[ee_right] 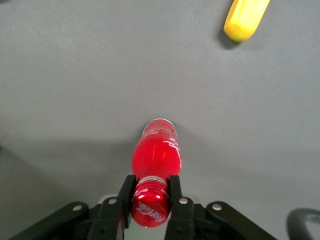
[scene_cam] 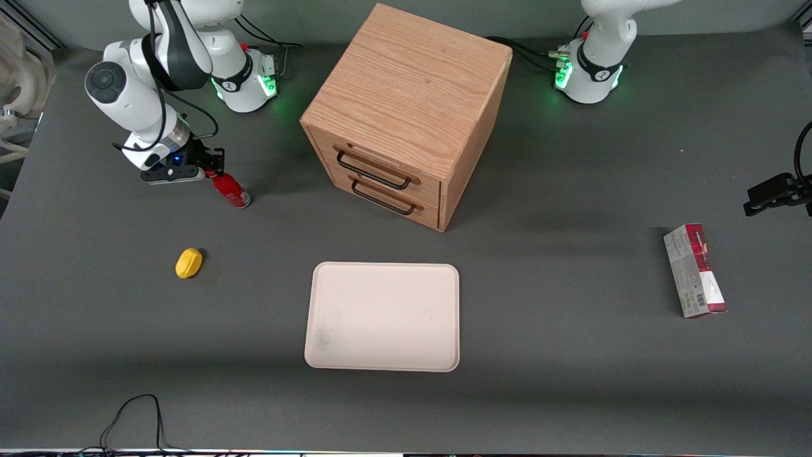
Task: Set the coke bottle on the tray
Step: 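Lift the bottle and carry it with the right gripper over the tray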
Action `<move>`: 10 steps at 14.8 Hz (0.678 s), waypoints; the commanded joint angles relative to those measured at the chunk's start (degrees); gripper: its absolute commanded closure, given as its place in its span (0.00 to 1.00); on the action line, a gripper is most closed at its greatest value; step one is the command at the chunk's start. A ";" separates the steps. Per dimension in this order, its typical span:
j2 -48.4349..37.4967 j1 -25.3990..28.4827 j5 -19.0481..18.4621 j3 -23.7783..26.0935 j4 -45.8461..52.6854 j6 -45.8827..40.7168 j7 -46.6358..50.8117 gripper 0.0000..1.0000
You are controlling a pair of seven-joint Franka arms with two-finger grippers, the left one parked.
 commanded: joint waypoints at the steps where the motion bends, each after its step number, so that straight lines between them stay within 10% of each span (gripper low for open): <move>1: 4.51 -0.25 -0.30 0.01 9.77 -5.71 -0.61 1.00; 10: 24.19 -0.34 0.93 2.82 55.54 -40.06 -0.43 1.00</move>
